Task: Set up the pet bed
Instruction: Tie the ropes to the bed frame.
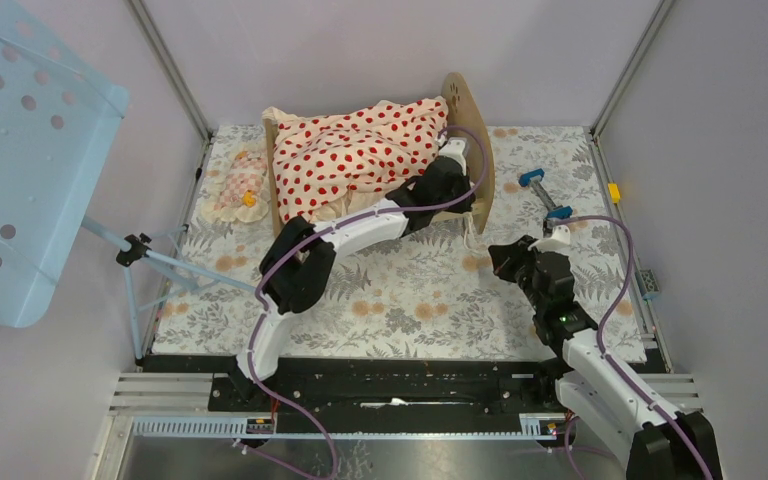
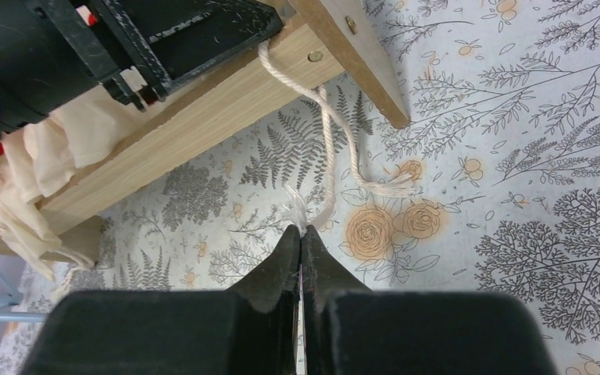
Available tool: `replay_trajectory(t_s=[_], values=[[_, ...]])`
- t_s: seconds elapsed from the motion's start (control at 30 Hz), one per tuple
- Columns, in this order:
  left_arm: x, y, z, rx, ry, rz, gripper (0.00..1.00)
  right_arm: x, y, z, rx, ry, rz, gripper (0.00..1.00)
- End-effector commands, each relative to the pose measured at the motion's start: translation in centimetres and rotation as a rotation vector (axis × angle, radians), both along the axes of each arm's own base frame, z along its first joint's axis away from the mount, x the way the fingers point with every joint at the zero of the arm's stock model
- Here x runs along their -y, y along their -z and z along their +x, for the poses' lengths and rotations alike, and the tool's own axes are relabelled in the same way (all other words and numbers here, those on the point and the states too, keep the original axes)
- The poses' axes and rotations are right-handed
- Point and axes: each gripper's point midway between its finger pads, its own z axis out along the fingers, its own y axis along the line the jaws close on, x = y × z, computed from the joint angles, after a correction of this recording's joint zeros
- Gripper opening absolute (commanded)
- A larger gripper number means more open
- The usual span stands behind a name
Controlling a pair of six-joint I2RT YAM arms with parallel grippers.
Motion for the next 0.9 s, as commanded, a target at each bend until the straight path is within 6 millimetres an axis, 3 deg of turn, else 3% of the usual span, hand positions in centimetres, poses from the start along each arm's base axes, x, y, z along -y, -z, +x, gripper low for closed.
replay_trajectory(t_s=[0.0,0.27,0.57,0.87], values=[[-0.9,-2.6,-0.6,0.045,0.045,-0.007,0.0,-0.3,-3.0,1.6,0.111,-0.018,-0.026,0.0],[-1.8,-4.2,-2.3,0.065,0.096,-0.009,0.0,-1.3,-5.0,3.7,0.22,-0.088,-0.14,0.0],[-1.8,-3.8,-3.1,0.05,0.136,-0.002,0.0,-2.5,-4.3,5.8,0.236,-0.146,-0.186,0.0],[-2.0,-4.8,-3.6,0.055,0.155,-0.004,0.0,-4.0,-3.9,7.8,0.279,-0.221,-0.252,0.0]])
